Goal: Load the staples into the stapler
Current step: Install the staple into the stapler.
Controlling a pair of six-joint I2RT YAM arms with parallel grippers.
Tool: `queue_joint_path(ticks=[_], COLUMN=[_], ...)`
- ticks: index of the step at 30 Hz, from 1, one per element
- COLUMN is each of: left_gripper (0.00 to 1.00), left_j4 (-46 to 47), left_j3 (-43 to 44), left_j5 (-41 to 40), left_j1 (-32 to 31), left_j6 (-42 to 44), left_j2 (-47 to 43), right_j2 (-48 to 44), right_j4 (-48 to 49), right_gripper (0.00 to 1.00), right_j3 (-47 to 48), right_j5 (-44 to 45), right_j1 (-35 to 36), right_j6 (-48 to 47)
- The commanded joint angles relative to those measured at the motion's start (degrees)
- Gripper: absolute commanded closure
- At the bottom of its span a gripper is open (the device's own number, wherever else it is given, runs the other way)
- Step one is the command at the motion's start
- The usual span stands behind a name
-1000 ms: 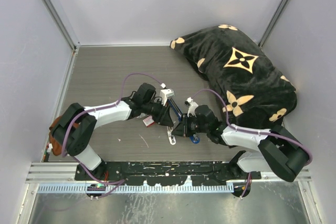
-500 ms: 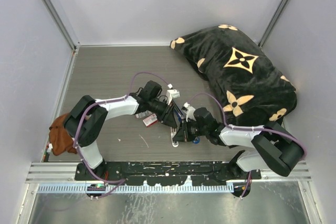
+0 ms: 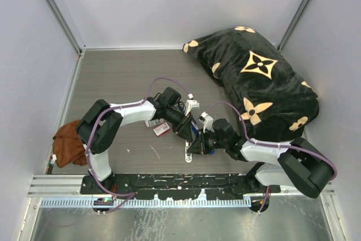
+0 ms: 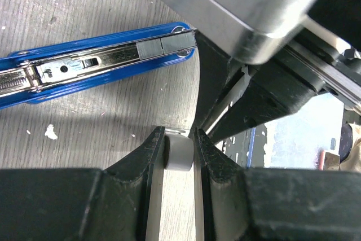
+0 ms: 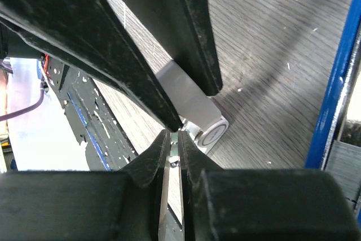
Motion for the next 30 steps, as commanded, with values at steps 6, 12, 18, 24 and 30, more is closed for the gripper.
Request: queue_joint_path(ticks=[6, 12, 18, 24, 30], left_gripper=[1.00, 1.00, 1.00, 1.00, 1.00], left_j4=[-2.59, -2.63, -2.59, -2.60, -2.61], left_j3=[2.15, 2.21, 2.19, 2.24, 2.25], left_j5=[2.88, 2.80, 2.73, 2.43, 2.05], left_j1=[-0.62, -0.82, -0.79, -0.75, -0.79], left_j6=[1.95, 1.95, 1.97, 1.95, 1.95], left_j2=[0.68, 0.79, 0.70, 0.73, 0.73], right_j2=[0.17, 3.13, 5.10, 4.34, 2.72], right_j4=[7.14, 12.54, 14.28, 14.17, 12.99], right_gripper=[0.85, 0.84, 0.84, 0.83, 0.74], right_j3=[-1.83, -2.28, -3.11, -4.34, -5.60], right_j5=[-0.07, -1.39, -1.24, -0.03, 1.38], right_j1=[-1.21, -1.21, -1.19, -1.17, -1.22], right_j6=[0.20, 2.28, 2.05, 1.74, 1.02])
